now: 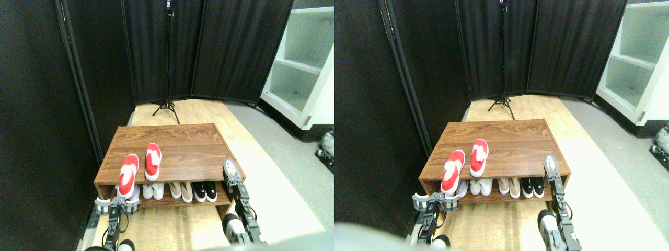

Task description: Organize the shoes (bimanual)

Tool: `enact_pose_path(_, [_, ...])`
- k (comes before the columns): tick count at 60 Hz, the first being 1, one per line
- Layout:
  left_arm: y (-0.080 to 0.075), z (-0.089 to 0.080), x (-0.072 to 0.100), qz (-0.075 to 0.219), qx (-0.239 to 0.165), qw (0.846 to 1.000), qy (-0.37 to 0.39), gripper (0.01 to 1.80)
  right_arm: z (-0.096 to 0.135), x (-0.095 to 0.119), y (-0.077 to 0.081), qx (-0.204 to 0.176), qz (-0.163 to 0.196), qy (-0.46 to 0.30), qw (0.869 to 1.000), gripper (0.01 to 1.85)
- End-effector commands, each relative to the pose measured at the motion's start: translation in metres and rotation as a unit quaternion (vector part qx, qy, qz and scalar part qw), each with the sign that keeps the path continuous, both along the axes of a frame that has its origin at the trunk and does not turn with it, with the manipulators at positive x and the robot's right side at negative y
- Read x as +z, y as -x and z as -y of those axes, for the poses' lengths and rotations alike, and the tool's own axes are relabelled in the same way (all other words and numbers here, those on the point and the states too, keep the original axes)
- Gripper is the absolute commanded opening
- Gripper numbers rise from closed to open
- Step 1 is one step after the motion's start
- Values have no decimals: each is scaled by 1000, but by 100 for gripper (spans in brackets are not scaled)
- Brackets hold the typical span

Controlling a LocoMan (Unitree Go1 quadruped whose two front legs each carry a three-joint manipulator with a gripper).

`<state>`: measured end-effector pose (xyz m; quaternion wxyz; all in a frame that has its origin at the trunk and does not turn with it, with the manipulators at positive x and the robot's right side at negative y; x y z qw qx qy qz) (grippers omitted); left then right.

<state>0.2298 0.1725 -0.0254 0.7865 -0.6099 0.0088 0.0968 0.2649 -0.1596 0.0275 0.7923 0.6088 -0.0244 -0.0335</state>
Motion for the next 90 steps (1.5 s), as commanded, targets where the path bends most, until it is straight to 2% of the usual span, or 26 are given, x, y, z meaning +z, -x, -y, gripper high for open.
enact_pose_path(1, [-7,-1,-5,12,10,1000,23,158,0,5,-2,-3,15,0,1000,1])
enact_pose_path(7, [-16,-1,-15,9,28,999,30,154,1,6,-3,-4,16,-7,1000,1])
enact_pose_path(16, [-22,2,-23,4,31,999,20,152,1,7,-3,-3,20,9,1000,1])
enact_pose_path(26, [-35,2,-37,8,29,999,38,137,3,8,-3,-7,22,5,1000,1])
enact_pose_path(35, [-50,0,-42,0,23,999,38,149,6,9,-3,-6,24,11,1000,1])
enact_pose_path(44, [-61,0,-44,0,23,1000,17,145,8,8,-3,-4,27,18,999,1])
enact_pose_path(49, [-67,0,-46,-6,21,1000,11,149,9,8,-2,-7,25,11,1000,1])
enact_pose_path(52, [-68,2,-42,-9,15,1000,6,145,11,7,-2,-10,25,12,1000,1])
enact_pose_path(56, [-73,-1,-46,-9,11,1000,7,150,13,7,-2,-15,26,18,999,1])
enact_pose_path(64, [-72,2,-43,-8,14,1000,16,144,14,8,-1,-16,28,22,999,1])
enact_pose_path(72, [-71,3,-38,-8,7,1000,14,146,14,6,-1,-16,23,14,999,1])
enact_pose_path(74, [-73,-1,-43,-8,9,1000,15,150,13,6,-2,-17,23,18,999,1])
enact_pose_path(78, [-73,-2,-42,-10,10,1000,10,148,12,7,-2,-19,20,12,1000,1])
enact_pose_path(83, [-70,0,-37,-6,7,1000,8,148,12,6,-2,-21,20,10,1000,1])
enact_pose_path(86, [-68,-2,-38,-3,7,1000,10,155,11,6,-2,-22,16,5,1000,1])
enact_pose_path(90, [-59,-2,-32,2,14,1000,18,156,10,6,-3,-21,22,9,999,1])
